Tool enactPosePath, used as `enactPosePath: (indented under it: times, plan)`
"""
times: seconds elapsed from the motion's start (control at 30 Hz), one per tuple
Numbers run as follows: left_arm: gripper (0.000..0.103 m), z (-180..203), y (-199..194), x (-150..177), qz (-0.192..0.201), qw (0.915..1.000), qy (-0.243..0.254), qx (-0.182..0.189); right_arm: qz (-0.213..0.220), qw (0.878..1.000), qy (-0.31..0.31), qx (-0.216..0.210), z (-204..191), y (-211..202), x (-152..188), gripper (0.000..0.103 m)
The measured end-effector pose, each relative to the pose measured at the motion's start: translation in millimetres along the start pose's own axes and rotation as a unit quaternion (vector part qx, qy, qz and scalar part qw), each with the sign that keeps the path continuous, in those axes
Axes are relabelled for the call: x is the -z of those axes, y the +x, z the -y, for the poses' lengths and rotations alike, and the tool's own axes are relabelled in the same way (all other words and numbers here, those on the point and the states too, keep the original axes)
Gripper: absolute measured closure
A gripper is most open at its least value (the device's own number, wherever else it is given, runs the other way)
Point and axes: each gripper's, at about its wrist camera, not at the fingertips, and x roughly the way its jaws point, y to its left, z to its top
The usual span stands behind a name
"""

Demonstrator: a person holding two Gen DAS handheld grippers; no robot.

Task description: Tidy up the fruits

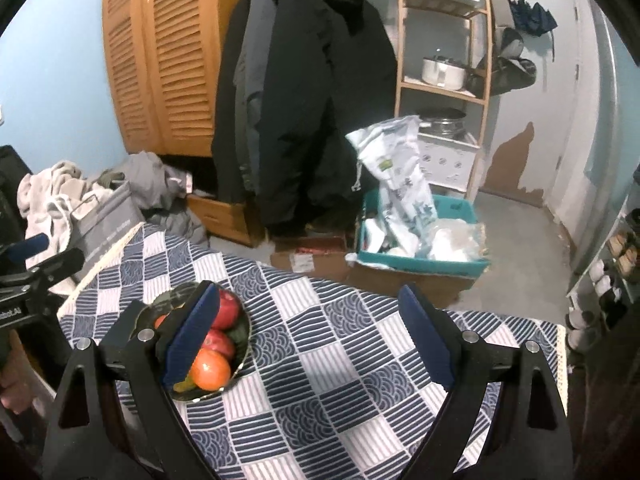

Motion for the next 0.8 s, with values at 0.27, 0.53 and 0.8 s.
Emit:
enactPosePath:
  times: [0.27,0.53,0.8]
  plan:
    - [0.001,11,-10,-7,0.015,0.9999,0.003,-0.002,0.024,0.999,-0.003,0.031,12,-15,-2,0.014]
    - [0.001,15,-12,-9,0.029,0.9995,0.002,-0.012,0.041,0.998,-0.005,0.048,17,-21,0,0.014]
    - [0.001,20,-10,-8,0.028,0.9995,0.005,-0.017,0.047,0.997,-0.005,0.053,19,-22,-3,0.014]
